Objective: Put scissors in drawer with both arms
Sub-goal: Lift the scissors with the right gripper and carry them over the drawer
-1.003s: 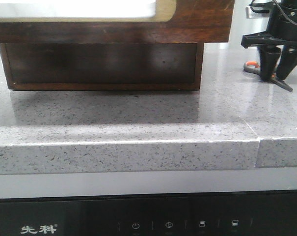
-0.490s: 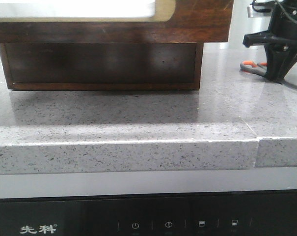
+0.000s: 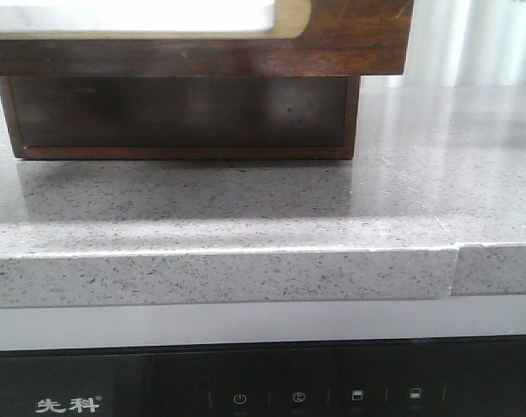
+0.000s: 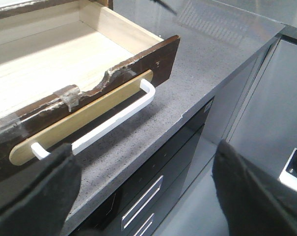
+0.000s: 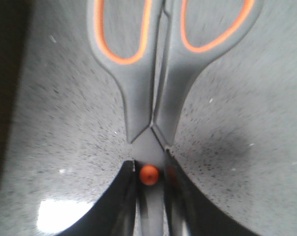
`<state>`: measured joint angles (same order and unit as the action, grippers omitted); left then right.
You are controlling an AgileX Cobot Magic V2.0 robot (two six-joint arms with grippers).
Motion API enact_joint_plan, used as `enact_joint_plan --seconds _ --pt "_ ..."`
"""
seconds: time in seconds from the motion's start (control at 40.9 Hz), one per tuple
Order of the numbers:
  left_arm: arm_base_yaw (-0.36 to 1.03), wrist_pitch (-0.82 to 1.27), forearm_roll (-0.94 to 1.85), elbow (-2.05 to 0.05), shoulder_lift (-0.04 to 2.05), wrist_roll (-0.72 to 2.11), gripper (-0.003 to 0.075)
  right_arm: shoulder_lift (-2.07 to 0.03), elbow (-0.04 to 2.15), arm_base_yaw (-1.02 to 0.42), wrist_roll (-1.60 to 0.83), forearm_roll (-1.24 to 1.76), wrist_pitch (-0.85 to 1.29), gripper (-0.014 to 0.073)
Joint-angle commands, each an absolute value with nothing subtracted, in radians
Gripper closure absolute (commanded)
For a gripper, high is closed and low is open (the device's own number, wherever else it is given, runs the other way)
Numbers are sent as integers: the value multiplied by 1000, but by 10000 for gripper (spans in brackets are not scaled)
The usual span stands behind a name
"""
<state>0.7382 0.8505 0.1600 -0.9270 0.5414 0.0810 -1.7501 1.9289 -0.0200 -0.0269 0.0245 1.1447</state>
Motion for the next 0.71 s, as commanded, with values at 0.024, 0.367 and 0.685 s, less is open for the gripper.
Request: enact_joint_plan --seconds 0.024,0.367,0.685 --pt "745 766 176 -957 547 72 174 -1602 1957 -32 -42 32 1078 536" --pt "745 766 176 -957 547 72 174 -1376 1957 -179 -149 32 1034 536" --pt "745 766 176 -957 547 72 174 -1332 1956 -433 -335 107 1030 536"
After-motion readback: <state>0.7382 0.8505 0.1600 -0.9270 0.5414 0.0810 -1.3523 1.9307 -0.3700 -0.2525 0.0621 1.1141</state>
